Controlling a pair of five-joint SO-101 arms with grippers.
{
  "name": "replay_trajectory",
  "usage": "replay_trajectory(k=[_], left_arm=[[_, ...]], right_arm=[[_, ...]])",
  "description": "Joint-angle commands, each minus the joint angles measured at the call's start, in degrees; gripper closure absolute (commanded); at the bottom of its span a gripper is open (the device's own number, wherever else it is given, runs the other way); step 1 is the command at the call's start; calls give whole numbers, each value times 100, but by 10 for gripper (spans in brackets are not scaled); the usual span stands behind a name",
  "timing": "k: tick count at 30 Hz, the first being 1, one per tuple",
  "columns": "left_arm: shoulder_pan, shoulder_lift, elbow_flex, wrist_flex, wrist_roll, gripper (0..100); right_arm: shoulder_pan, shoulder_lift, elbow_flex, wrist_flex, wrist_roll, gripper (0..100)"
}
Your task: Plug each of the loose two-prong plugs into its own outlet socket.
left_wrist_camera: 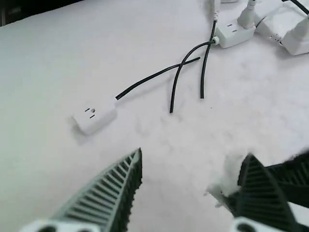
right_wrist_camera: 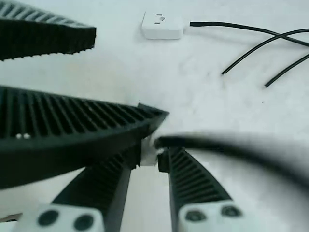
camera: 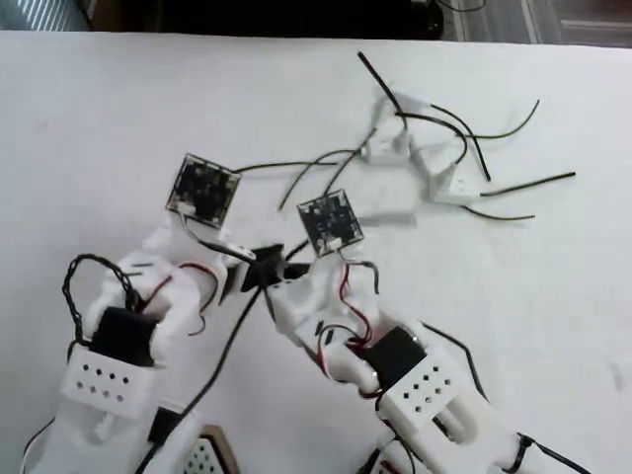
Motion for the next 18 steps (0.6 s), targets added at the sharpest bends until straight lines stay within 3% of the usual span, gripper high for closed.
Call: replay_trajectory(k=[1,4,11,18], left_arm=[[224,-22,26,-18,-123,676],[171,-22,9,-26,-158,676],[-1086,31,-132,-237,-211,676],[-1622,1499,-1160,-105,-1424,675]], right_arm=[[-75,-233,-141,-101,88,981],[-48,-233,-141,-84,88,981],[497,-233,26,-101,88,981],[1112,-224,255,-119,88,981]])
